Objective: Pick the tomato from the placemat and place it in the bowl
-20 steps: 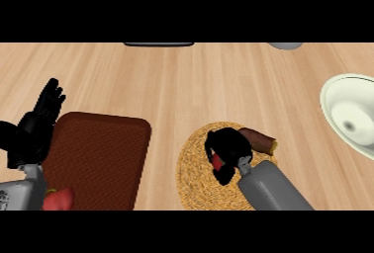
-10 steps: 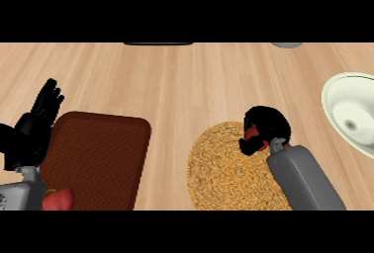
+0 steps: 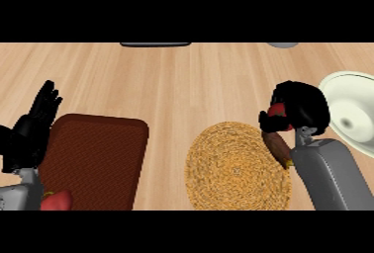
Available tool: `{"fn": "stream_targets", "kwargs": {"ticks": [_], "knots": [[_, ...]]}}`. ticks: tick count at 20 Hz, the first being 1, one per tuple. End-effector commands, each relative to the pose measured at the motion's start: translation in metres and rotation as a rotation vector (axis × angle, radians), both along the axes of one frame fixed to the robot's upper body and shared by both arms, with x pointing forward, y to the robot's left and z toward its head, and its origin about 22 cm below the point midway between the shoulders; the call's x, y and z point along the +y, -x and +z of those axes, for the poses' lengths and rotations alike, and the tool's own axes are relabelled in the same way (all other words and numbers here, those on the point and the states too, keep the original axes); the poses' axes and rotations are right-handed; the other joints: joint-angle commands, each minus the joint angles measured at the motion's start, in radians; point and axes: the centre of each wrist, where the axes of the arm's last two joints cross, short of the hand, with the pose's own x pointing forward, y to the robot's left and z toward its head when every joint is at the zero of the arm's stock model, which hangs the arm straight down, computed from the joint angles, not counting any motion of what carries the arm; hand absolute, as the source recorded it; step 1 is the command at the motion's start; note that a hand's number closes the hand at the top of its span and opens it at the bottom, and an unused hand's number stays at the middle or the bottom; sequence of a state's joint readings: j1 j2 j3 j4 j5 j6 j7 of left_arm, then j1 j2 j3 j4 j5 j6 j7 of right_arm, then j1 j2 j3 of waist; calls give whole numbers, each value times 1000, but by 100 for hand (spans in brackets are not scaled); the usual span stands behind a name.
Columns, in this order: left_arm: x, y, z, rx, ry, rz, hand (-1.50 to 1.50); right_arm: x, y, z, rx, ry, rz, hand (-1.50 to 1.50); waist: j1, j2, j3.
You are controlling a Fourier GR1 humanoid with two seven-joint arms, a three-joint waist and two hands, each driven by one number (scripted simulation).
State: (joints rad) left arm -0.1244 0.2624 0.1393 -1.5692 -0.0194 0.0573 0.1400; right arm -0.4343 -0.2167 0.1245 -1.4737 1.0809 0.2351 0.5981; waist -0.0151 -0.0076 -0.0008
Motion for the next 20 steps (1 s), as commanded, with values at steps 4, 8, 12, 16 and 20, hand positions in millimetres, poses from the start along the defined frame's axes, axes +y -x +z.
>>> {"fn": "stream_targets", "kwargs": {"ticks": [4, 8, 12, 16, 20], "knots": [[4, 2, 12, -5, -4, 7, 0, -14, 31, 96, -380, -28, -139, 150, -6, -5, 1], [2, 7, -11, -10, 4, -6, 0, -23, 44, 120, -420, -65, -233, 150, 11, 4, 0], [-18, -10, -7, 0, -2, -13, 0, -45, 24, 120, -421, -103, -259, 150, 17, 8, 1], [-1, 4, 0, -5, 9, -5, 0, -97, 30, 123, -439, -177, -260, 150, 18, 8, 1], [-11, -6, 5, 8, 19, -15, 0, -150, 18, 77, -431, -195, -280, 150, 20, 10, 2]]}}
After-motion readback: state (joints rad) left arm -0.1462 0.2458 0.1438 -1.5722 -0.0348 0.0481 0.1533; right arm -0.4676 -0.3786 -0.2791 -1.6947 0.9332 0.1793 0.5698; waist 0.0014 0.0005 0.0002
